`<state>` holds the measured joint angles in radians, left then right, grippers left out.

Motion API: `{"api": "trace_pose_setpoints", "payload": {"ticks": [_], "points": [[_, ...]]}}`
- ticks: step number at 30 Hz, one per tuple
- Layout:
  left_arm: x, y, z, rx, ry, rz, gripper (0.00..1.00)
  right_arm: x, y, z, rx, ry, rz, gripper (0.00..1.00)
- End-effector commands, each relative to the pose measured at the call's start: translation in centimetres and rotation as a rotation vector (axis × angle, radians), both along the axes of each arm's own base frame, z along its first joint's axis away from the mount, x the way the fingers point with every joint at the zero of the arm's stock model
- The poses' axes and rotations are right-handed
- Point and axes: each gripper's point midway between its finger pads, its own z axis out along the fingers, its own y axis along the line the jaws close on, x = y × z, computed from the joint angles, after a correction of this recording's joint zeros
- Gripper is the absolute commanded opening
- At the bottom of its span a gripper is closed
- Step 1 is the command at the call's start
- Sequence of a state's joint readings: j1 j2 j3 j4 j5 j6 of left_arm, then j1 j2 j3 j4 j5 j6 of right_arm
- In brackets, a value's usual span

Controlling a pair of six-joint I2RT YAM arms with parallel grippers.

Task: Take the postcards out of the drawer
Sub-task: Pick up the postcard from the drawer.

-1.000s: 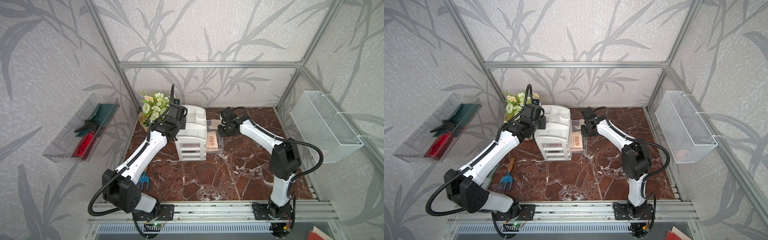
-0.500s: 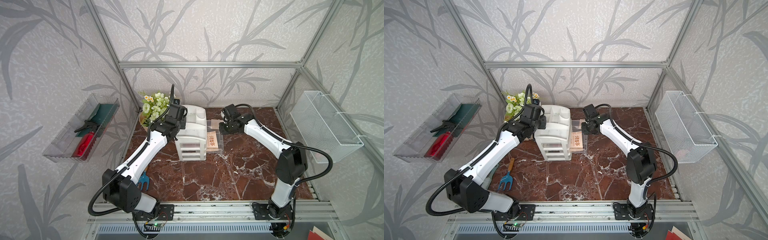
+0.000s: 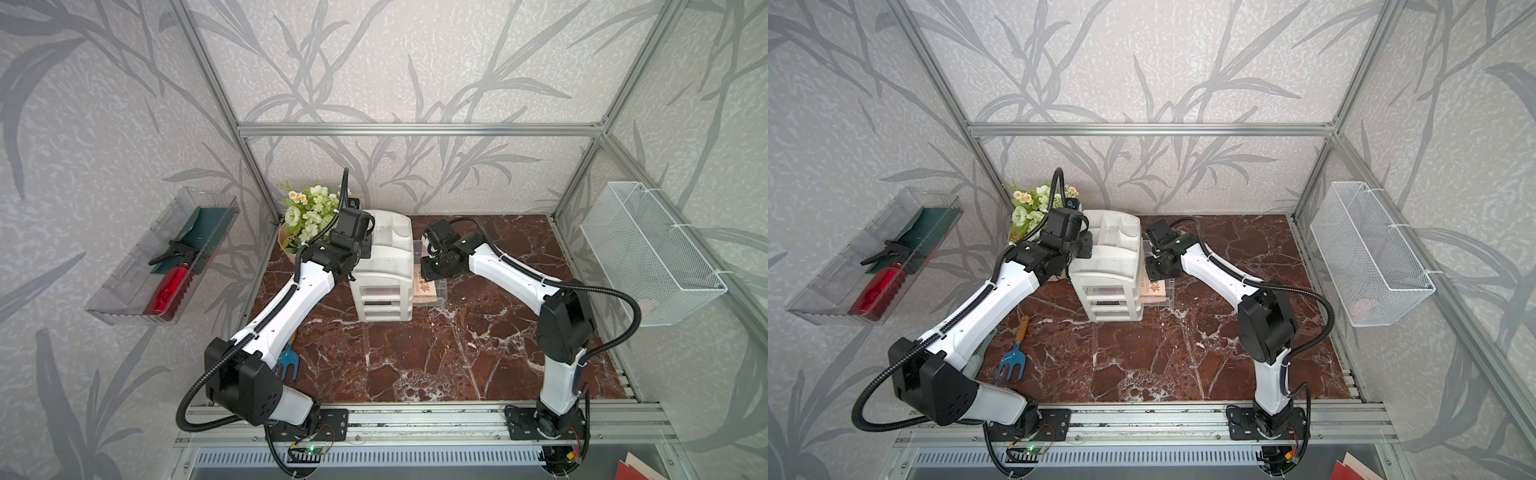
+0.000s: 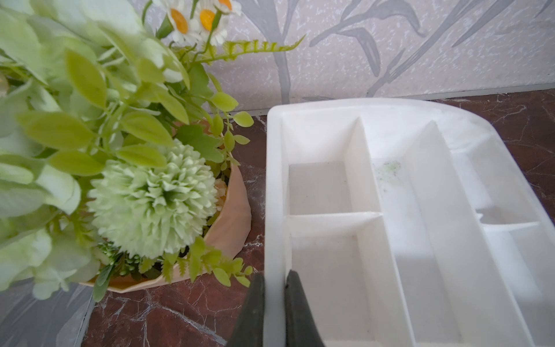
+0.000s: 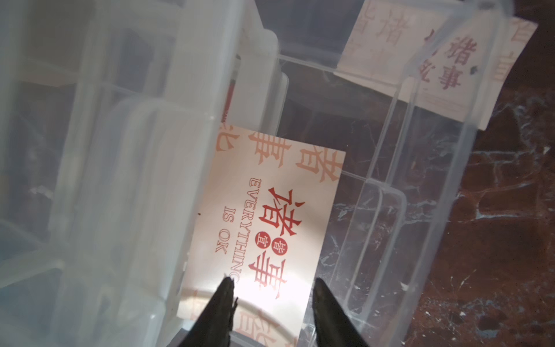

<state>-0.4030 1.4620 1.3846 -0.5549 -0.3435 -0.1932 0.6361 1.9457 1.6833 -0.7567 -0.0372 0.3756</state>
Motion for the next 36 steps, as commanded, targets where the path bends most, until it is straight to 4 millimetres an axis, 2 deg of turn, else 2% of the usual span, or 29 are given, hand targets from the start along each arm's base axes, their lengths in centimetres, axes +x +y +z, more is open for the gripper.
{"api": "trace_pose_setpoints", "payload": {"ticks": [1,8,20,36], "points": [[-3.1,1.6,-7.9,0.126,0.285,0.002,0.0,0.2,-0.2,-0.2,-0.022,0.017,-0.011,0.49],[-3.1,1.6,-8.0,0.127,0.289,0.0,0.0,0.6,0.0,-1.1,-0.055,0.04,-0.004,0.55],[-3.1,1.5,-7.9,0.118,0.285,-0.005,0.0,1.5,-0.4,-2.4,-0.122,0.068,-0.04,0.57],[-3.0,1.2,-8.0,0.108,0.284,-0.013,0.0,1.1,-0.7,-4.3,-0.185,0.154,-0.049,0.58]]}}
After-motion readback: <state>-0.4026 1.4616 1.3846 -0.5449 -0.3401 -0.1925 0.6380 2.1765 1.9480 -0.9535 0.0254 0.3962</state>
